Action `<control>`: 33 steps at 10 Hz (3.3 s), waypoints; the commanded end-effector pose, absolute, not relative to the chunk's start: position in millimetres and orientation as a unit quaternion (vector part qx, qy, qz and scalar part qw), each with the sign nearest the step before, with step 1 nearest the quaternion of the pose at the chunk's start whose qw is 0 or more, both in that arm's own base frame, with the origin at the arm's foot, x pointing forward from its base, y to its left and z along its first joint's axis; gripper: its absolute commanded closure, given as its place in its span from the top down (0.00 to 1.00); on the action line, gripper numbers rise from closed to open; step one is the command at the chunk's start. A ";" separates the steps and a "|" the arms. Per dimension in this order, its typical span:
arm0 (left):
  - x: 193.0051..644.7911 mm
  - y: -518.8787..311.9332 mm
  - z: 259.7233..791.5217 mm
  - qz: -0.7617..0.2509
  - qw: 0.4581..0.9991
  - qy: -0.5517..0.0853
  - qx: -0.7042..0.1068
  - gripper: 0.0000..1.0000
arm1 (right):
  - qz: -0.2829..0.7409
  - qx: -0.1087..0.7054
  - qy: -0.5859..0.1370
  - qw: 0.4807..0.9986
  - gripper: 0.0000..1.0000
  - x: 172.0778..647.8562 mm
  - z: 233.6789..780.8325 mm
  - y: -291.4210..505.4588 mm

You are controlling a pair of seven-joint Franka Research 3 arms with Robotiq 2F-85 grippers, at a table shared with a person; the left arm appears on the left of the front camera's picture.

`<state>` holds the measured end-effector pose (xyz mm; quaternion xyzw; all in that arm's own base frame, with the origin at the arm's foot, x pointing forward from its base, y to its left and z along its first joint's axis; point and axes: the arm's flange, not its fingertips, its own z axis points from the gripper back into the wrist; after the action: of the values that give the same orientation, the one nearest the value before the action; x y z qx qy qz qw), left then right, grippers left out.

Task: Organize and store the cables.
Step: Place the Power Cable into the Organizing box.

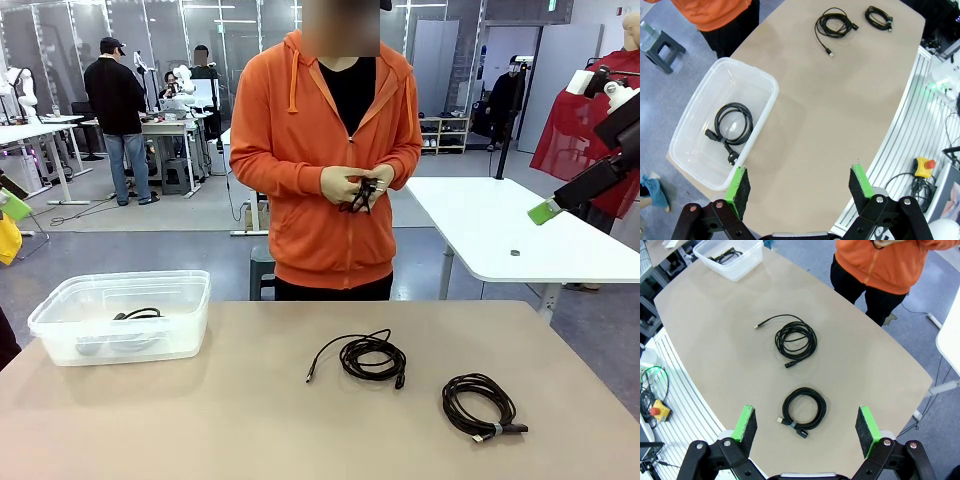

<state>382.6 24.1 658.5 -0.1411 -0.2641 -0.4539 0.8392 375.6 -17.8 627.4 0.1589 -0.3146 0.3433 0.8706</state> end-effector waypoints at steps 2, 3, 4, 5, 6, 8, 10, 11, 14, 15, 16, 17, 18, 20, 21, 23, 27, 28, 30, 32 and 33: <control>382.7 24.1 658.8 -0.456 0.838 -0.266 -0.139 1.00 | 0.343 0.157 -0.313 0.871 1.00 375.1 627.2 -17.6; 382.7 24.1 658.8 -0.456 0.838 -0.266 -0.139 1.00 | 0.343 0.157 -0.313 0.871 1.00 375.1 627.2 -17.6; 382.7 24.1 658.8 -0.456 0.838 -0.266 -0.139 1.00 | 0.343 0.157 -0.313 0.871 1.00 375.1 627.2 -17.6; 382.7 24.1 658.8 -0.456 0.838 -0.266 -0.139 1.00 | 0.343 0.157 -0.313 0.871 1.00 375.1 627.2 -17.6; 382.7 24.1 658.8 -0.456 0.838 -0.266 -0.139 1.00 | 0.343 0.157 -0.313 0.871 1.00 375.1 627.2 -17.6; 382.7 24.1 658.8 -0.456 0.838 -0.266 -0.139 1.00 | 0.343 0.157 -0.313 0.871 1.00 375.1 627.2 -17.6; 382.7 24.1 658.8 -0.456 0.838 -0.266 -0.139 1.00 | 0.343 0.157 -0.313 0.871 1.00 375.1 627.2 -17.6; 382.7 24.1 658.8 -0.456 0.838 -0.266 -0.139 1.00 | 0.343 0.157 -0.313 0.871 1.00 375.1 627.2 -17.6; 382.7 24.1 658.8 -0.456 0.838 -0.266 -0.139 1.00 | 0.343 0.157 -0.313 0.871 1.00 375.1 627.2 -17.6; 382.7 24.1 658.8 -0.456 0.838 -0.266 -0.139 1.00 | 0.343 0.157 -0.313 0.871 1.00 375.1 627.2 -17.6; 382.7 24.1 658.8 -0.456 0.838 -0.266 -0.139 1.00 | 0.343 0.157 -0.313 0.871 1.00 375.1 627.2 -17.6; 382.7 24.1 658.8 -0.456 0.838 -0.266 -0.139 1.00 | 0.343 0.157 -0.313 0.871 1.00 375.1 627.2 -17.6; 382.7 24.1 658.8 -0.456 0.838 -0.266 -0.139 1.00 | 0.343 0.157 -0.313 0.871 1.00 375.1 627.2 -17.6; 382.7 24.1 658.8 -0.456 0.838 -0.266 -0.139 1.00 | 0.343 0.157 -0.313 0.871 1.00 375.1 627.2 -17.6; 382.7 24.1 658.8 -0.456 0.838 -0.266 -0.139 1.00 | 0.343 0.157 -0.313 0.871 1.00 375.1 627.2 -17.6; 382.7 24.1 658.8 -0.456 0.838 -0.266 -0.139 1.00 | 0.343 0.157 -0.313 0.871 1.00 375.1 627.2 -17.6; 382.7 24.1 658.8 -0.456 0.838 -0.266 -0.139 1.00 | 0.343 0.157 -0.313 0.871 1.00 375.1 627.2 -17.6; 382.7 24.1 658.8 -0.456 0.838 -0.266 -0.139 1.00 | 0.343 0.157 -0.313 0.871 1.00 375.1 627.2 -17.6; 382.7 24.1 658.8 -0.456 0.838 -0.266 -0.139 1.00 | 0.343 0.157 -0.313 0.871 1.00 375.1 627.2 -17.6; 382.7 24.1 658.8 -0.456 0.838 -0.266 -0.139 1.00 | 0.343 0.157 -0.313 0.871 1.00 375.1 627.2 -17.6; 382.7 24.1 658.8 -0.456 0.838 -0.266 -0.139 1.00 | 0.343 0.157 -0.313 0.871 1.00 375.1 627.2 -17.6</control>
<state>382.6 24.1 658.5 -0.1411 -0.2641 -0.4539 0.8392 375.6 -17.5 627.4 0.1590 -0.3146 0.3436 0.8705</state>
